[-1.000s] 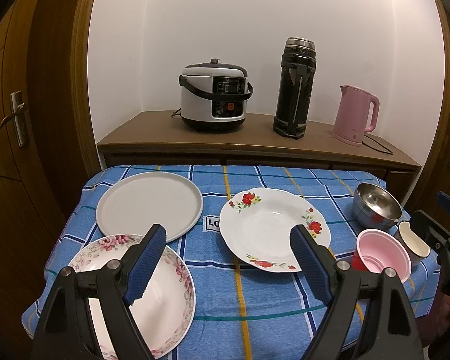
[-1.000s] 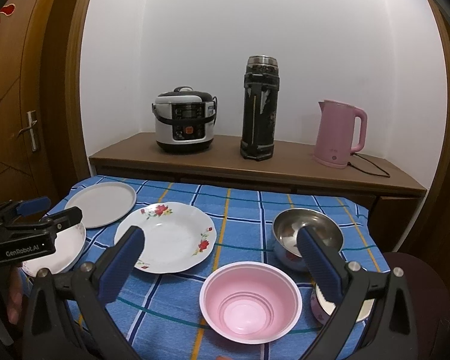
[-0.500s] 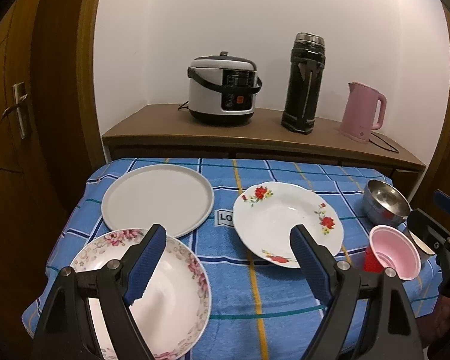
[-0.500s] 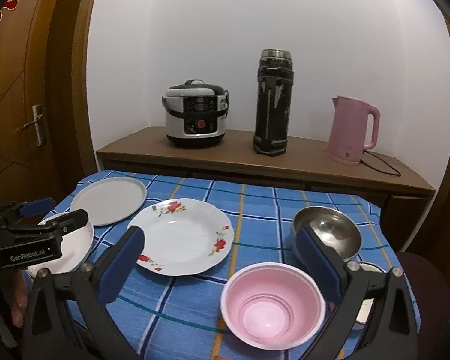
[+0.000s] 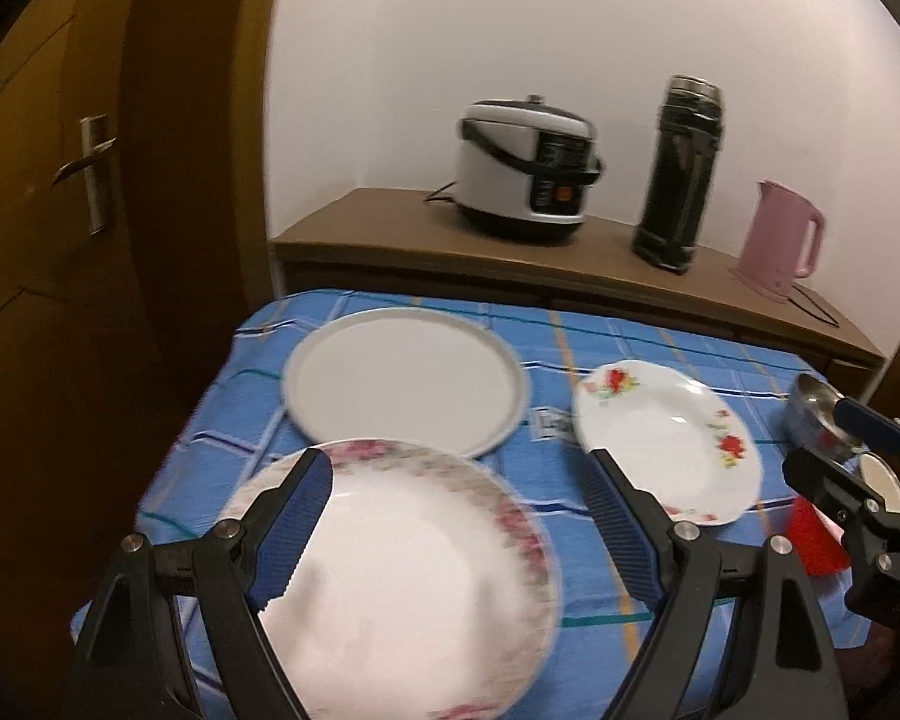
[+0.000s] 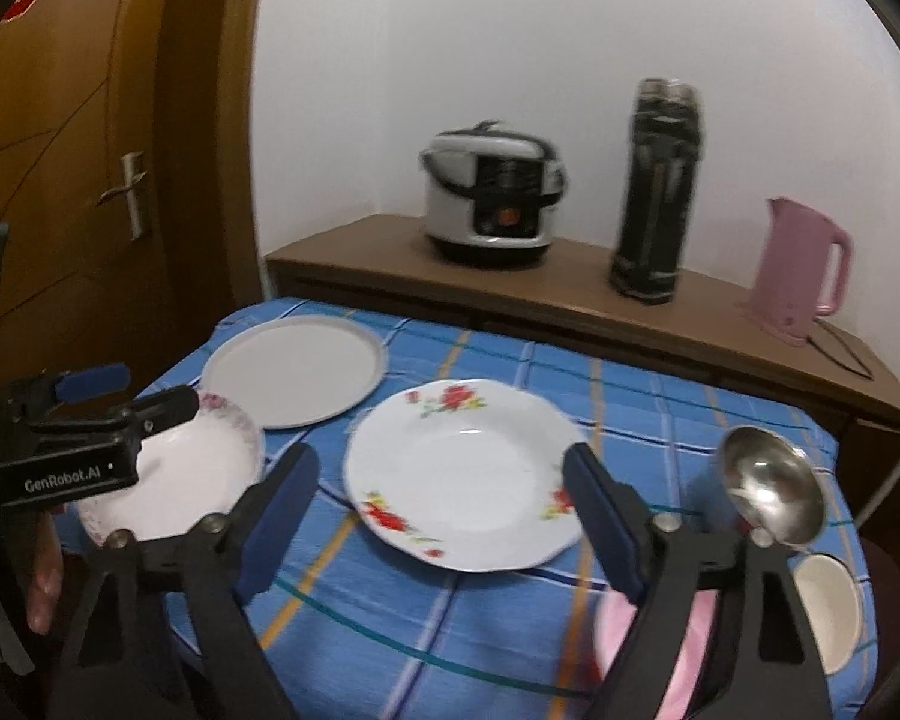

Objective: Organize plates and bowls
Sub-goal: 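Move the left tool to the pink-floral plate's rim and close on it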

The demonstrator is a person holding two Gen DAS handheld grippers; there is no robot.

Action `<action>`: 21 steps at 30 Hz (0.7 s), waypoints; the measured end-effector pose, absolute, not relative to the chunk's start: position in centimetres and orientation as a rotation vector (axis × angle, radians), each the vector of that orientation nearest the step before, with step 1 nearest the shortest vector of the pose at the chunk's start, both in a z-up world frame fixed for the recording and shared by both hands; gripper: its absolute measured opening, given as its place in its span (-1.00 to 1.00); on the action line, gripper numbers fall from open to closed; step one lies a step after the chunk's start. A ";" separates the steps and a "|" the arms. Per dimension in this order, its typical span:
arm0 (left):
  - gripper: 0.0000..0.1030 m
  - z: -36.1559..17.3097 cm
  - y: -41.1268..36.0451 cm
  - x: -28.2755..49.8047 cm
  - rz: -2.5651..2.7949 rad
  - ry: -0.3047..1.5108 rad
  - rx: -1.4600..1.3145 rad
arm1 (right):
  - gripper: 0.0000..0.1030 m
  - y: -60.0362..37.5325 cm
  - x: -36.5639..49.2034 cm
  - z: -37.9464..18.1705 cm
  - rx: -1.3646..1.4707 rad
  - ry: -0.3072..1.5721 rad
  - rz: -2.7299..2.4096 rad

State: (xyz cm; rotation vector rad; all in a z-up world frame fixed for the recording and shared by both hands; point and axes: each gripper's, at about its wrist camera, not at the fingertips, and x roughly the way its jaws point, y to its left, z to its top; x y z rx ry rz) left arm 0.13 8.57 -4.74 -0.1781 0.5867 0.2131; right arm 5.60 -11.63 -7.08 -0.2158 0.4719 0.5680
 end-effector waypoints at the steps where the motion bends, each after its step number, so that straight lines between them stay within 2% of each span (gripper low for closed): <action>1: 0.68 -4.8 9.3 -0.1 0.225 0.588 -0.187 | 0.53 -10.9 5.5 -7.3 -0.222 0.480 0.586; 6: 0.68 -5.2 13.3 -2.1 0.317 0.577 -0.210 | 0.27 -7.6 5.6 -8.2 -0.253 0.526 0.669; 12: 0.68 -6.7 16.7 -3.5 0.387 0.602 -0.253 | 0.16 -4.4 6.1 -9.6 -0.295 0.576 0.722; 14: 0.52 -7.6 17.4 -3.6 0.386 0.623 -0.274 | 0.09 -3.5 6.5 -10.4 -0.308 0.603 0.734; 16: 0.13 -8.5 17.7 -3.3 0.372 0.655 -0.291 | -0.03 -2.7 6.9 -11.2 -0.312 0.638 0.751; 19: -0.16 -9.6 18.3 -3.1 0.343 0.690 -0.323 | -0.16 -1.8 7.3 -12.1 -0.326 0.672 0.762; 21: -0.22 -9.9 18.2 -3.1 0.332 0.700 -0.325 | -0.25 -1.5 7.6 -12.7 -0.329 0.693 0.763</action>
